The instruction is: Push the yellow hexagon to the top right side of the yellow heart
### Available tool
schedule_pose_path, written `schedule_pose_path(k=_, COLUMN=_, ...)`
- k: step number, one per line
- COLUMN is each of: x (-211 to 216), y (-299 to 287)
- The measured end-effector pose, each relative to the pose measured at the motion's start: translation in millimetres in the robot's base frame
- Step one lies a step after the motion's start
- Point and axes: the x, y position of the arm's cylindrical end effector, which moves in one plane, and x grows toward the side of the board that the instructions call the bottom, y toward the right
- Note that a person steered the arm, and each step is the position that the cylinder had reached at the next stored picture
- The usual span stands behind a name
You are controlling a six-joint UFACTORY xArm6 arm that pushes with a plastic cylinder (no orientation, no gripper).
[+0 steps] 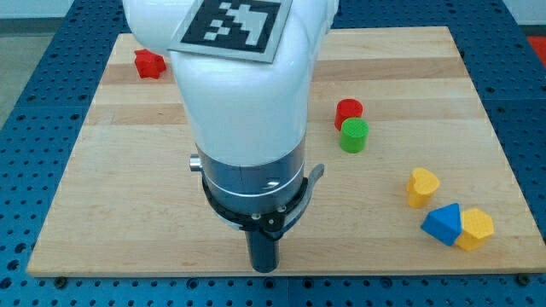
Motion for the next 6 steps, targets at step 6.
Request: schedule_pose_path(k=6, x=0, y=269)
